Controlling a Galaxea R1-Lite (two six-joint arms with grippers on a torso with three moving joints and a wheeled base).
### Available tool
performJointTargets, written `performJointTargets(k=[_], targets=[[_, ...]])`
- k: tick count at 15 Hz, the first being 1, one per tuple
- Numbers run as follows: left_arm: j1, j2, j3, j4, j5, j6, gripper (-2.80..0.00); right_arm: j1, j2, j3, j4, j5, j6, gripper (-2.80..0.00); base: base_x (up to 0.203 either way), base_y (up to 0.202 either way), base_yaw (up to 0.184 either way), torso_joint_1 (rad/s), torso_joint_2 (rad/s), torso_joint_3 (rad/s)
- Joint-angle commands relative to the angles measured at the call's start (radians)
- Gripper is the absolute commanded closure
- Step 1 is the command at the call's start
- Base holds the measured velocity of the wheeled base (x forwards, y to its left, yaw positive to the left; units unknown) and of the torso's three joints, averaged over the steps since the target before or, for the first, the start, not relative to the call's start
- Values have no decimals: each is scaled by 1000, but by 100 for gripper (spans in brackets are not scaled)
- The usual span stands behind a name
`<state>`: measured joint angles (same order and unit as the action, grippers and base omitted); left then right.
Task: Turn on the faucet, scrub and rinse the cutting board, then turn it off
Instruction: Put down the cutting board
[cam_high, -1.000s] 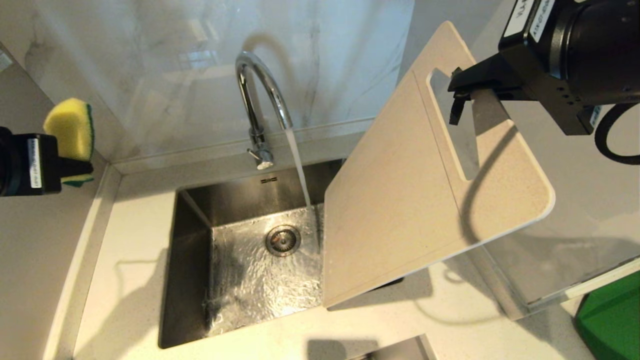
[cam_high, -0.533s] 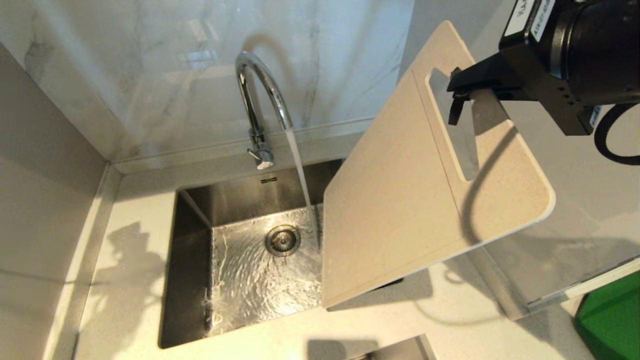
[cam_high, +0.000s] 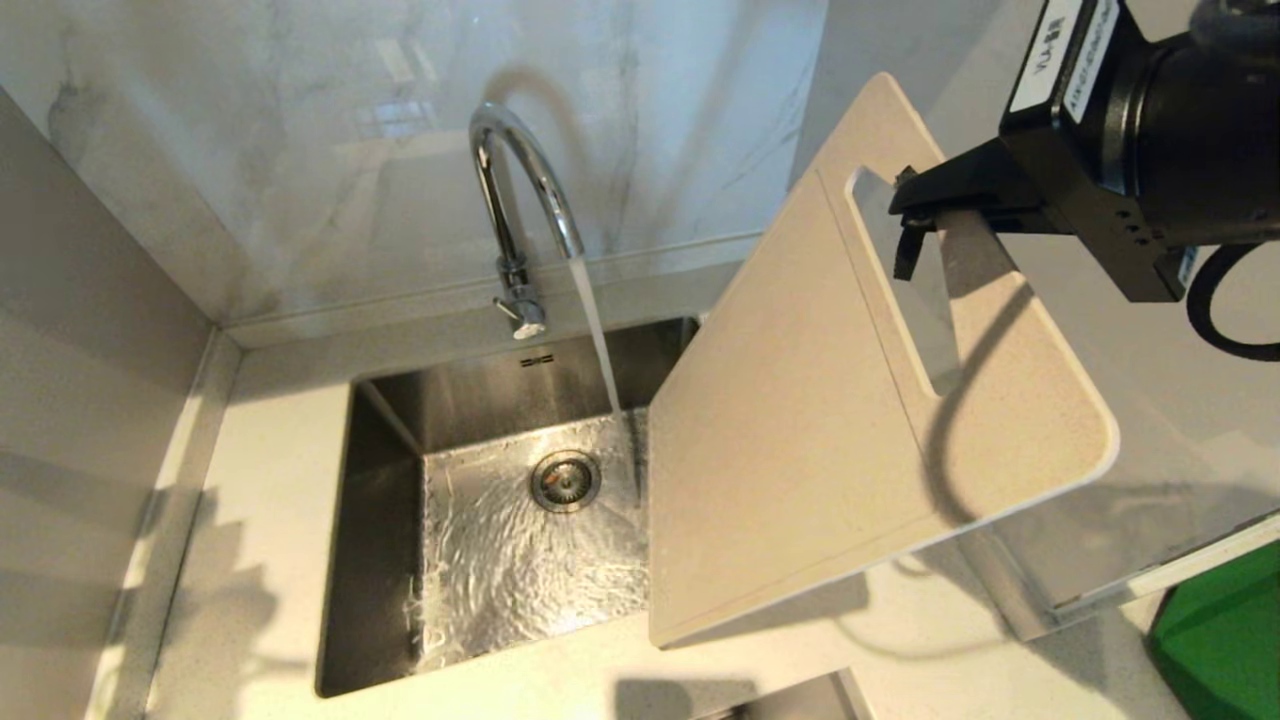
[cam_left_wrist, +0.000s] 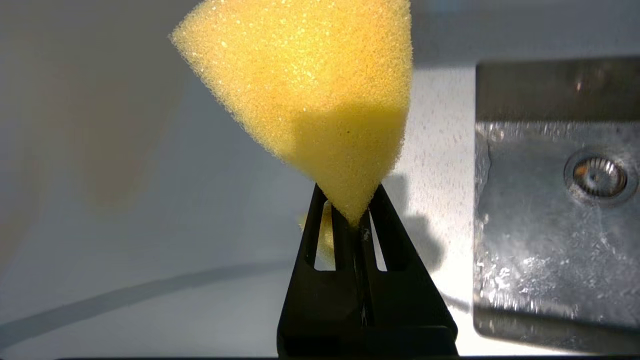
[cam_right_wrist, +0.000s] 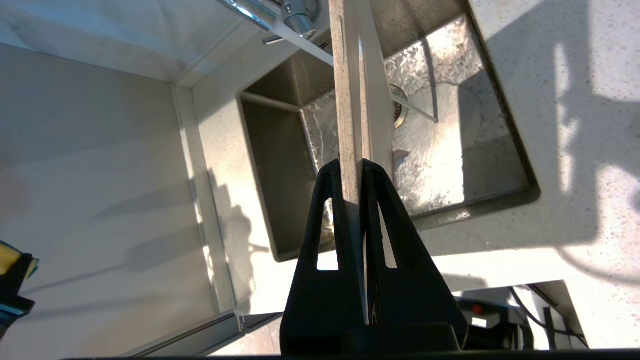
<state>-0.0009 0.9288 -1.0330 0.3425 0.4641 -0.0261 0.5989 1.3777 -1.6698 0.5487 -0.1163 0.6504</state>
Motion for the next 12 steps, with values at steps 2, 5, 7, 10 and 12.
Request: performJointTargets(k=[2, 5, 7, 10, 12], targets=[[-22, -43, 130, -218, -68, 57, 0, 2, -17, 5, 5, -2, 0, 0, 0, 0, 0, 0, 0, 0], [-29, -112, 183, -248, -248, 128, 0, 2, -17, 22, 5, -3, -1, 0, 0, 0, 0, 0, 0, 0], [-28, -150, 194, -249, -365, 132, 0, 1, -29, 40, 5, -6, -3, 0, 0, 0, 0, 0, 0, 0], [-28, -205, 253, -250, -419, 138, 0, 1, -43, 51, 5, -8, -3, 0, 0, 0, 0, 0, 0, 0], [-28, -279, 311, -249, -448, 137, 0, 1, -46, 53, 11, -9, -2, 0, 0, 0, 0, 0, 0, 0]])
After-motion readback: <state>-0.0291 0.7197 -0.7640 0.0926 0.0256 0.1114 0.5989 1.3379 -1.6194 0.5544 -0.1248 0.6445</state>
